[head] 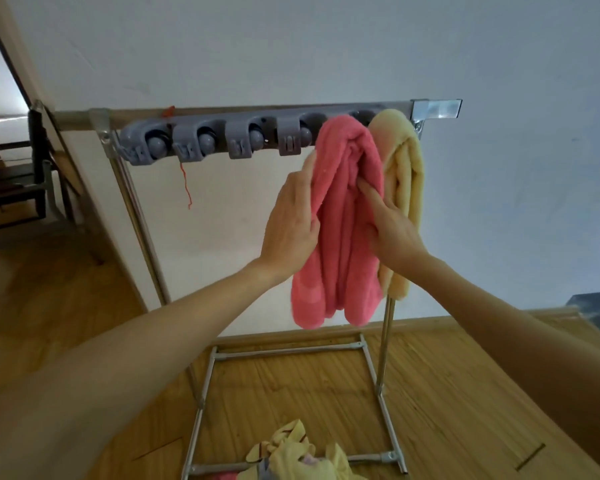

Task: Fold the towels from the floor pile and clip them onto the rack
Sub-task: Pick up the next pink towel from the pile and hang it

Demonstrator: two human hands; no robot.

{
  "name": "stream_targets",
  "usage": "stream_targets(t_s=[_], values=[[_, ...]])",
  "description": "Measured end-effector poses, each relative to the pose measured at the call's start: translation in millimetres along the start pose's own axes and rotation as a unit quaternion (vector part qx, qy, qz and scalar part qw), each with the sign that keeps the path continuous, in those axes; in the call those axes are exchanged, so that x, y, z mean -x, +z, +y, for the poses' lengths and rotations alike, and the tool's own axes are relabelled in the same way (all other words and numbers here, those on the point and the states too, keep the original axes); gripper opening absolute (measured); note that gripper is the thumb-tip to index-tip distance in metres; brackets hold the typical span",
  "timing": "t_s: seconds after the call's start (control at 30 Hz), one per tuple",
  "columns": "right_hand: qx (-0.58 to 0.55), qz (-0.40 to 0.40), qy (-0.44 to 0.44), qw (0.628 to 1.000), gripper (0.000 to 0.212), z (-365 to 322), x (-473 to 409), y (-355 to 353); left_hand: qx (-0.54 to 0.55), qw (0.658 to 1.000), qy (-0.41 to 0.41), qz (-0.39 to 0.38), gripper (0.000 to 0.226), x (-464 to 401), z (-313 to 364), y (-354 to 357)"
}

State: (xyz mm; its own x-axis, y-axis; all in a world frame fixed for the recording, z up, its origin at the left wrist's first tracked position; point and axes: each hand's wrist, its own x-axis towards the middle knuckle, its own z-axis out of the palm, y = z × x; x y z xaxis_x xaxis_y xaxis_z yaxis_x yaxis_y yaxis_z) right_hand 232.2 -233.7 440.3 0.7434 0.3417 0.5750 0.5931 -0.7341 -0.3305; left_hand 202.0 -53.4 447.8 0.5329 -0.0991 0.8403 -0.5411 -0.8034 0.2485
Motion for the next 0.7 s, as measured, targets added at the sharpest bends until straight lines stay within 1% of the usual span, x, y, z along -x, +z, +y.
stream_targets(t_s=[0.1,0.2,0.3,0.33,0.4,0.47,0.5,0.53,0.57,0.63,0.67,0.7], values=[[0.010,0.000,0.019,1.000,0.076,5,14,14,0.022,0.994,-0.106,-0.002,0.066,27,-6,16],[0.021,0.000,0.028,0.999,0.069,13,29,28,-0.008,0.976,-0.208,-0.057,0.049,51,-18,30],[0.012,0.005,0.032,0.999,0.067,20,42,40,-0.020,0.957,-0.263,-0.119,0.013,63,-35,35],[0.007,0.012,0.030,0.999,0.066,22,45,44,-0.028,0.954,-0.275,-0.115,0.014,64,-42,35],[-0.001,0.036,0.024,0.999,0.064,27,49,49,-0.045,0.948,-0.310,-0.058,0.017,63,-58,33],[0.001,0.058,0.014,0.998,0.066,31,50,52,-0.057,0.942,-0.332,0.004,0.012,58,-68,31],[0.005,0.065,0.010,0.998,0.067,33,49,53,-0.064,0.941,-0.333,0.018,0.012,57,-70,32],[0.010,0.069,0.009,0.998,0.068,34,48,53,-0.060,0.941,-0.331,0.015,0.014,56,-68,35],[0.014,0.072,0.009,0.997,0.069,36,48,54,-0.050,0.947,-0.317,-0.003,0.019,57,-66,39],[0.021,0.075,0.012,0.997,0.069,38,47,53,0.008,0.957,-0.281,-0.070,0.025,63,-52,48],[0.023,0.076,0.012,0.997,0.069,39,48,53,0.046,0.955,-0.273,-0.109,0.020,67,-44,52],[0.023,0.075,0.010,0.997,0.069,40,49,52,0.077,0.952,-0.261,-0.141,0.009,72,-36,56]])
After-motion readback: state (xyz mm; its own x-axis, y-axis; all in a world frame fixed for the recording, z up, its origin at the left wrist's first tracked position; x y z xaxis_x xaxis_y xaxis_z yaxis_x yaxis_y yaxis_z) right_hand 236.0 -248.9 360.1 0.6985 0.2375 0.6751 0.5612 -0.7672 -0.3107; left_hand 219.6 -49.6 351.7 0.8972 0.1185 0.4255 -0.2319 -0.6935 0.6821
